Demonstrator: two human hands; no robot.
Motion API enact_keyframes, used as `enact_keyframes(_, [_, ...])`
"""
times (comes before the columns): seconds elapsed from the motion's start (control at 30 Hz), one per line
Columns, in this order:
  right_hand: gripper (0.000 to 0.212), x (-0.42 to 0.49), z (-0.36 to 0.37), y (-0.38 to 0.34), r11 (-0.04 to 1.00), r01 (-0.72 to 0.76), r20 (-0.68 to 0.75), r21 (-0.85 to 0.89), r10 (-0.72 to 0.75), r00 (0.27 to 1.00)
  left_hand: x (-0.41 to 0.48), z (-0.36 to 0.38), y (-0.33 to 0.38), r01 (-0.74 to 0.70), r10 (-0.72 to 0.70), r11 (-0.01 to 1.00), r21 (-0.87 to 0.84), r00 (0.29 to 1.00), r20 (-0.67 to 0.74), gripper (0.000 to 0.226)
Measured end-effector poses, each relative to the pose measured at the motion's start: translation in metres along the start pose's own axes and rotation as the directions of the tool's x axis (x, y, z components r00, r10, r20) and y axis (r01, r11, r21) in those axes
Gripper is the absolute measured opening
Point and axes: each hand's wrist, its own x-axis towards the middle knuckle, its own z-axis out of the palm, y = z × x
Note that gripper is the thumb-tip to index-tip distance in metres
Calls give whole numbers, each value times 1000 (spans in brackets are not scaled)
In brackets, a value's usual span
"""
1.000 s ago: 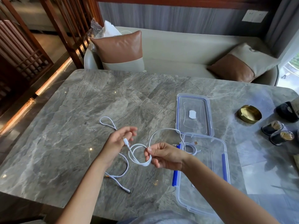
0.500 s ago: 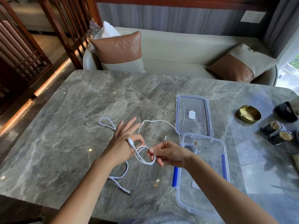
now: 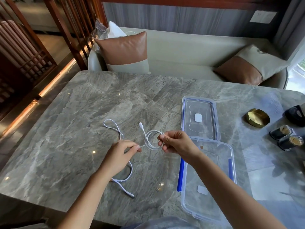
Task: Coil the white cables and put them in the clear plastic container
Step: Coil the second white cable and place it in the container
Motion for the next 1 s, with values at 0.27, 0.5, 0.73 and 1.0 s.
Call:
enact_keyframes(0.27, [19,-1,12,13,996,31,-99,81,-23,995,-3,43,21,380,-452,375,-846,871,191,26])
enact_keyframes(0.5, [14,-3,14,21,970,22,-132,241,10,991,3,51,31,243,-522,70,-967,836,172,17])
enact_keyframes(0.73, [15,-3,17,22,962,0,-122,274,34,992,-6,55,29,398,-401,-103,-912,822,404,26])
enact_keyframes(1.0, [20,-5,19,17,976,-23,-111,216,48,993,2,58,28,309,-285,-299,-903,874,394,25])
